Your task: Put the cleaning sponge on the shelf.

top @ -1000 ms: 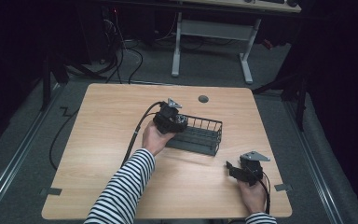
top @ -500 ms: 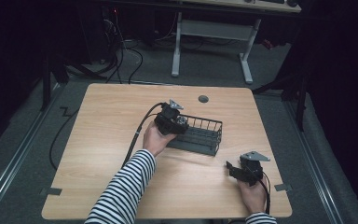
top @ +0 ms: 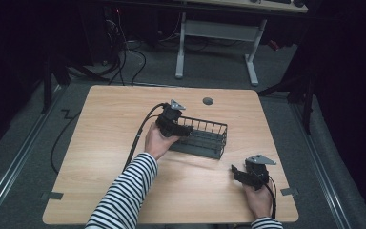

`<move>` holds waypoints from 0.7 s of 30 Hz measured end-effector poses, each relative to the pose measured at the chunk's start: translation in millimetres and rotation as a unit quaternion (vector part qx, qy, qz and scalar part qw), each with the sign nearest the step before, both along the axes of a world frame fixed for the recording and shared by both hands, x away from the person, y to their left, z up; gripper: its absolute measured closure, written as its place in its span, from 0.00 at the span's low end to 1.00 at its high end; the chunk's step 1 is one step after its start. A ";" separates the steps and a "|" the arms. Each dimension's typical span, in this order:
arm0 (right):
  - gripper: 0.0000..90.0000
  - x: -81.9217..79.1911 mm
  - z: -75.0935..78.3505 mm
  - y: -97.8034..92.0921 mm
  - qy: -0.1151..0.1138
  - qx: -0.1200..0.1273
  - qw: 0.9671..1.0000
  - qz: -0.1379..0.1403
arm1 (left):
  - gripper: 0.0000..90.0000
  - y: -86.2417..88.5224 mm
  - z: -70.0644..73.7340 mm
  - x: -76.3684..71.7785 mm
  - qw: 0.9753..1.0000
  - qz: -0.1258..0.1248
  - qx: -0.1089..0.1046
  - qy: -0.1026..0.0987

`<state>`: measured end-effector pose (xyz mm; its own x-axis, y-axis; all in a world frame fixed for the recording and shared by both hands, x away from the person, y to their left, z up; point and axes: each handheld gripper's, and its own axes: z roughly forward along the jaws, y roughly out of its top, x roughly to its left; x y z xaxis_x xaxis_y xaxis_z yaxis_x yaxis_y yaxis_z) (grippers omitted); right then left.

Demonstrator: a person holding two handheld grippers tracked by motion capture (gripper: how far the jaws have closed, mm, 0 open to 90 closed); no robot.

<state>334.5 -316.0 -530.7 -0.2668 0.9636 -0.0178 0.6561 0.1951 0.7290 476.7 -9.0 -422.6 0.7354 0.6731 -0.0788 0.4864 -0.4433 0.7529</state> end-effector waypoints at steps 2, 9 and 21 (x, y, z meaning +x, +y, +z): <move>0.39 0.0 0.0 0.0 0.000 0.000 1.000 0.000 | 0.31 1.7 3.1 -1.6 1.000 -0.001 -0.003 -0.003; 0.39 -0.1 0.0 0.2 0.000 -0.001 1.000 0.000 | 0.31 7.6 12.3 -7.5 1.000 -0.004 0.002 -0.014; 0.39 -0.1 0.0 0.2 0.000 -0.001 1.000 0.000 | 0.32 24.0 28.4 -12.6 1.000 0.004 -0.020 -0.018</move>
<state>334.3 -315.8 -530.7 -0.2676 0.9633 -0.0188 0.6562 0.1965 0.7285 464.1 15.0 -394.2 0.7327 0.6759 -0.0800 0.4627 -0.4084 0.7869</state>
